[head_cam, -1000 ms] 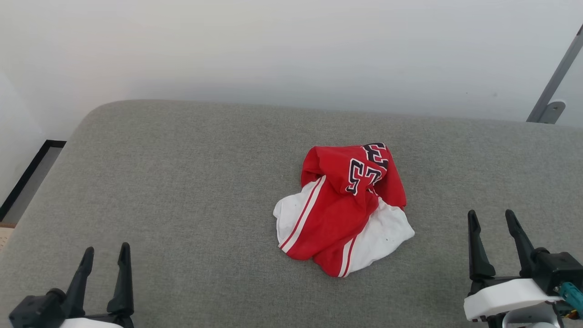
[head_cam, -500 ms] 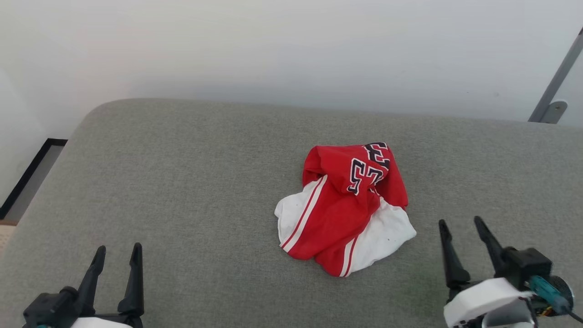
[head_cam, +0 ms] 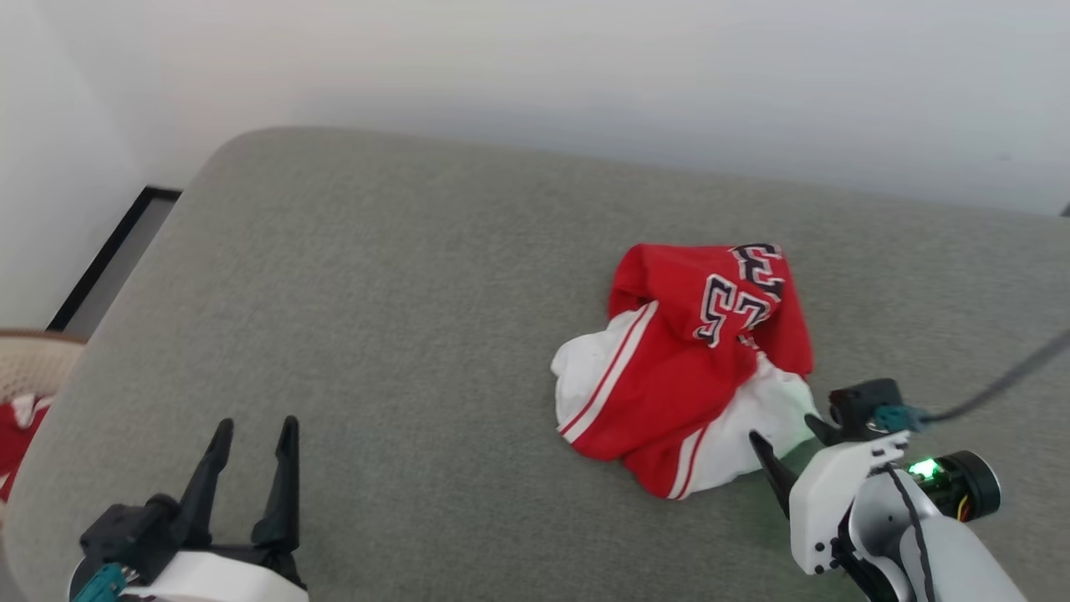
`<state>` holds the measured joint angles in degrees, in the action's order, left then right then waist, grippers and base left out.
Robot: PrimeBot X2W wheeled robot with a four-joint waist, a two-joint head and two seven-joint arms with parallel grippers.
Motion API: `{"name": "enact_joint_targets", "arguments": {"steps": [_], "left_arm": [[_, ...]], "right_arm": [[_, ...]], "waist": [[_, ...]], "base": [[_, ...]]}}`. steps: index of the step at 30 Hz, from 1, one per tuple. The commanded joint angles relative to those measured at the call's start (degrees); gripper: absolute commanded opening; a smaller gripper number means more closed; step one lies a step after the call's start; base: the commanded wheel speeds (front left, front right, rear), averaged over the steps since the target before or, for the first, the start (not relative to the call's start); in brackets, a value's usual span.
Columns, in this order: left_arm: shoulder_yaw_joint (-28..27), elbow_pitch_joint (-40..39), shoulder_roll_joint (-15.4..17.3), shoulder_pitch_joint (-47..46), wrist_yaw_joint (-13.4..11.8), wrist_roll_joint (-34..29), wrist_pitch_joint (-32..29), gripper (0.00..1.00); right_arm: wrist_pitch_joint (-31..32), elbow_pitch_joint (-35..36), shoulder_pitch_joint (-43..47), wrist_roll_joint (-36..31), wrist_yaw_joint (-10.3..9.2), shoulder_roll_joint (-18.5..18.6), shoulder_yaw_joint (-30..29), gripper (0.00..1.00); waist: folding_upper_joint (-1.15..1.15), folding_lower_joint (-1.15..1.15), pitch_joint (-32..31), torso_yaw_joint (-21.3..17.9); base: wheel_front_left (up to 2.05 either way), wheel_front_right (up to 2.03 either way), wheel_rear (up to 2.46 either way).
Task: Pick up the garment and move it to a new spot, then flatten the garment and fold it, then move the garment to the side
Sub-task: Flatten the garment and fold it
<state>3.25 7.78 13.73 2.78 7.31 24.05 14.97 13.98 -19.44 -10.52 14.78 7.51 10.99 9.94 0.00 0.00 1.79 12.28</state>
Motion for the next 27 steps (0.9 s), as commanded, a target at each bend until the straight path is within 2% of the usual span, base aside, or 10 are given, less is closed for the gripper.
{"name": "enact_joint_targets", "arguments": {"steps": [1,9,13,15,21,27], "left_arm": [[0.8,0.4,0.1,-1.3,0.2,0.3,0.3,1.00],[3.1,1.3,-0.1,-3.7,0.2,1.7,0.3,1.00],[3.8,1.8,-0.2,-4.6,0.2,2.5,0.3,1.00],[3.9,2.1,-0.2,-4.9,0.2,2.6,0.3,1.00],[3.1,2.3,0.0,-4.3,0.2,2.9,0.3,1.00],[1.9,1.6,0.4,-3.1,0.2,2.7,0.3,1.00]], "right_arm": [[3.7,-2.0,-2.0,0.1,-0.04,1.1,1.6,1.00],[14.7,-10.3,-7.7,-1.4,-0.05,3.7,5.5,1.00],[19.6,-14.6,-9.6,-1.4,-0.03,4.1,10.0,1.00],[20.7,-15.8,-10.6,-0.8,-0.03,4.5,11.9,0.02],[22.1,-12.8,-13.5,2.5,-0.04,6.5,12.7,0.00],[24.6,-2.0,-11.3,5.5,-0.08,8.8,8.9,0.00]], "waist": [[0.00,0.00,1.6,2.0],[0.00,0.00,4.0,5.0],[0.00,0.00,4.7,6.0],[0.00,0.00,4.9,6.2],[0.00,0.00,4.5,5.2],[0.00,0.00,3.5,3.1]], "base": [[0.00,0.00,0.00],[0.00,0.00,0.00],[0.00,0.00,0.00],[0.00,0.00,0.00],[0.00,0.00,0.00],[0.00,0.00,0.00]]}}
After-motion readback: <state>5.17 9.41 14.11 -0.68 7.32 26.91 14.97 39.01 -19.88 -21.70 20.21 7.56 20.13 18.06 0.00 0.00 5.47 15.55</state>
